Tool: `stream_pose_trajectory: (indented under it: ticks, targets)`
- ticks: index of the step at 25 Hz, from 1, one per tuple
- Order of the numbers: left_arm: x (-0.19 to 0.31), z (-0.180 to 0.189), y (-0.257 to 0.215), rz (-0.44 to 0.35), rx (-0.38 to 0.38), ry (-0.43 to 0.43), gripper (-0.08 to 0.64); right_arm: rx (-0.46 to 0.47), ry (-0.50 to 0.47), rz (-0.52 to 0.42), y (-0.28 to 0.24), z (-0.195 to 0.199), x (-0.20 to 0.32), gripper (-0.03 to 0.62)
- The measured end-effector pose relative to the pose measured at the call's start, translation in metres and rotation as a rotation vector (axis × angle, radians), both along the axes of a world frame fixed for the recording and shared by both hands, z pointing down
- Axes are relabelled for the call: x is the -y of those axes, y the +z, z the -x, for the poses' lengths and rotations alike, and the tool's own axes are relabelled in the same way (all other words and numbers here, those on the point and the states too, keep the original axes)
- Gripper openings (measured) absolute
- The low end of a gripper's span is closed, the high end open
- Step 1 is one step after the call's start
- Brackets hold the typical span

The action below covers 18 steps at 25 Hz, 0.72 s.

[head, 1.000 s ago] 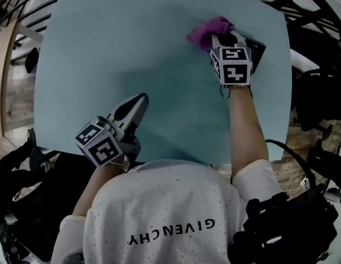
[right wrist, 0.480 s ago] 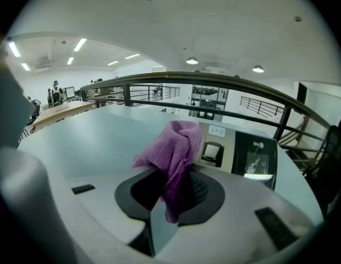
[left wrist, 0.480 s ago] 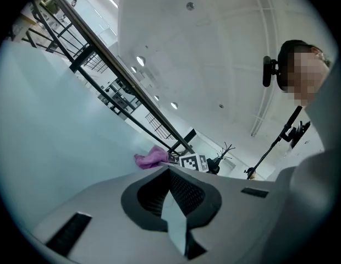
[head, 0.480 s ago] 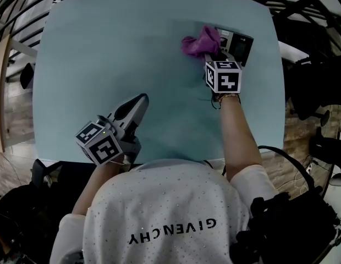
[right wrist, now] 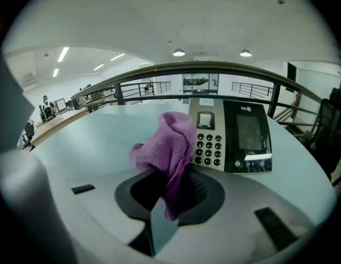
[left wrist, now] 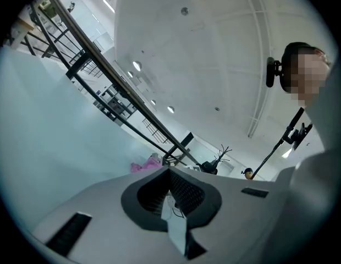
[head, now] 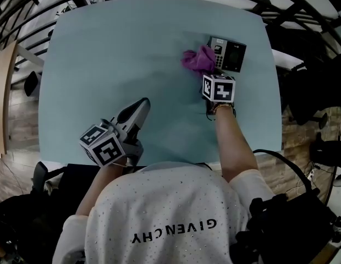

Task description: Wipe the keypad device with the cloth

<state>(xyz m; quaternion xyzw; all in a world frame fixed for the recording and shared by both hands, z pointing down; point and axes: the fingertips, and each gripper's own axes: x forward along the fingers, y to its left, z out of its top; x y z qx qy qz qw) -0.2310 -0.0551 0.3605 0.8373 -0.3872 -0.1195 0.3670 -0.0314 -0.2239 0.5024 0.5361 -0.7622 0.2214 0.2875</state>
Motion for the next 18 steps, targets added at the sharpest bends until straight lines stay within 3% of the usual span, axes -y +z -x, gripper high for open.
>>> stream_pose_trajectory:
  ticks: [6, 9, 14, 18]
  targets:
    - [0.015, 0.061, -0.040, -0.039, -0.019, 0.000, 0.000, 0.144, -0.025, 0.022, -0.057, 0.076, -0.028, 0.063]
    - [0.033, 0.066, -0.066, -0.065, -0.004, 0.005, 0.000, 0.250, -0.062, -0.001, -0.111, 0.087, -0.035, 0.063]
    - [0.033, 0.039, -0.095, -0.149, 0.011, 0.032, 0.000, 0.465, -0.147, -0.250, -0.219, 0.062, -0.060, 0.060]
    - [0.025, 0.011, -0.111, -0.180, 0.017, 0.043, 0.000, 0.456, -0.169, -0.429, -0.286, 0.024, -0.088, 0.058]
